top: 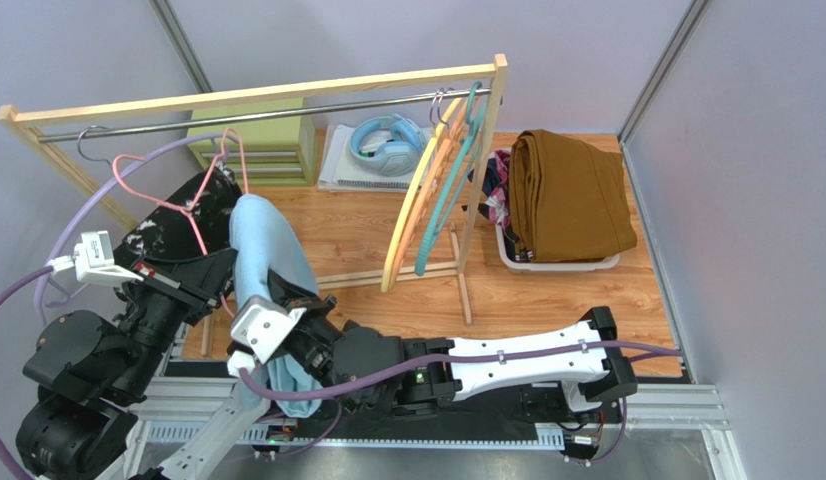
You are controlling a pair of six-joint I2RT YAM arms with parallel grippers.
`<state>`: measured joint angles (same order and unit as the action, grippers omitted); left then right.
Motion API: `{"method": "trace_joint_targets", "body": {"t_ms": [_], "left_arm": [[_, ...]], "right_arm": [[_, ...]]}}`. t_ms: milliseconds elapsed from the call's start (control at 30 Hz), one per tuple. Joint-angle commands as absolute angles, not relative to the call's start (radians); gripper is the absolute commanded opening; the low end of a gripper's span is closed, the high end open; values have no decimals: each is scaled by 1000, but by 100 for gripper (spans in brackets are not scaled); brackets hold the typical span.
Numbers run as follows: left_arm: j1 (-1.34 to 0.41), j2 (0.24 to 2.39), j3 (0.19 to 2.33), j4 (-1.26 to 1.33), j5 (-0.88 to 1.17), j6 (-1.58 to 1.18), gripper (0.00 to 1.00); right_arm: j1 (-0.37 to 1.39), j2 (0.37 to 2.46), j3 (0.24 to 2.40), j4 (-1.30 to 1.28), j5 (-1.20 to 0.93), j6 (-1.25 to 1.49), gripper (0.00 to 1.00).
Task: Remove the trousers from the hanger
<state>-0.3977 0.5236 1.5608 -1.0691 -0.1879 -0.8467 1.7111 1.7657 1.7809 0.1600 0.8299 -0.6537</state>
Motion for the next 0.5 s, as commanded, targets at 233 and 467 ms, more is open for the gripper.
{"method": "trace_joint_targets", "body": {"t_ms": [233, 467], "left_arm": [[-394, 494, 1523, -1026, -190, -801, 0], [-394, 491, 1531, -1058, -212, -776, 0]], "right_arm": [[1697, 1715, 2183, 240, 790, -726, 0], [1707, 1649, 2279, 230, 605, -762, 0]]}}
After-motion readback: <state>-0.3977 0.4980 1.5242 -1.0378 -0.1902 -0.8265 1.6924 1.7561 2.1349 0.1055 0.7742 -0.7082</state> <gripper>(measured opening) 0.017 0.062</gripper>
